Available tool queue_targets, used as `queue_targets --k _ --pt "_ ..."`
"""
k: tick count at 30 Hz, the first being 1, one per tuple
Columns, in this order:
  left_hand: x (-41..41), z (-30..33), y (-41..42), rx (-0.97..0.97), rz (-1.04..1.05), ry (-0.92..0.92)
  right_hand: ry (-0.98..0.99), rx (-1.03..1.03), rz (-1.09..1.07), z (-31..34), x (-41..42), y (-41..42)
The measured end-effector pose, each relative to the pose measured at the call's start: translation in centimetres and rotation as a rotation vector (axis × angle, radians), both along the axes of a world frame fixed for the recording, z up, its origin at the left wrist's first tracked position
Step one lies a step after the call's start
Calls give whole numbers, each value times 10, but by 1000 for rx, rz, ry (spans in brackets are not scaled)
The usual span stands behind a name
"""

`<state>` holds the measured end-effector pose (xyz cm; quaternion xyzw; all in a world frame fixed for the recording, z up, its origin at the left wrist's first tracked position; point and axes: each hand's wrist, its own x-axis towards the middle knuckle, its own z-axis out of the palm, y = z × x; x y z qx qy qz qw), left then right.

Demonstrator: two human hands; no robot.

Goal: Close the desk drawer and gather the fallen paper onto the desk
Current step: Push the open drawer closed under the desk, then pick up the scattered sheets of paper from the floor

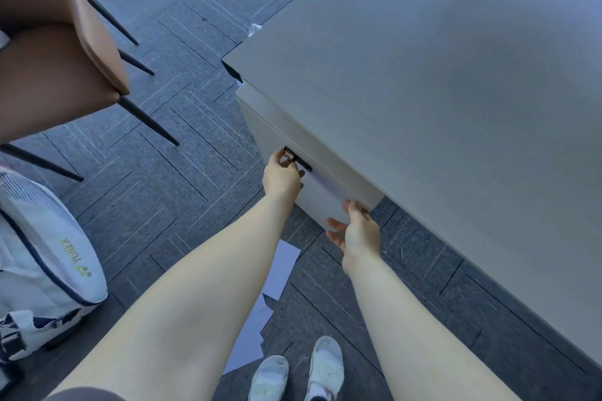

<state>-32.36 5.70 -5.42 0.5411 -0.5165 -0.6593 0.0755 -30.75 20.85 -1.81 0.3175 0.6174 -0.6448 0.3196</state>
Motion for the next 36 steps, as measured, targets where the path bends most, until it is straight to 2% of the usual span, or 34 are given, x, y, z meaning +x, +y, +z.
queue_targets --k 6,13,18,21,23,28,32,36 --pt "0 -2 0 -91 -79 -46 58 23 26 -3 -2 1" --pt "1 -5 -5 -623 -358 -334 88 31 138 -6 -2 8" --pt "3 -11 -6 -863 -479 -413 109 36 190 -10 -3 12" --pt "3 -19 -9 -931 -565 -437 140 44 206 -13 -2 13" --pt "2 -22 -11 -863 -517 -390 161 55 214 -16 -2 14" --pt "7 -22 -19 -430 -378 -124 169 71 220 -18 1 13" --pt "45 -19 -15 -273 -368 -159 190 116 370 -19 18 2" --pt "156 -30 -3 -204 -336 -255 177 190 714 -24 62 -27"
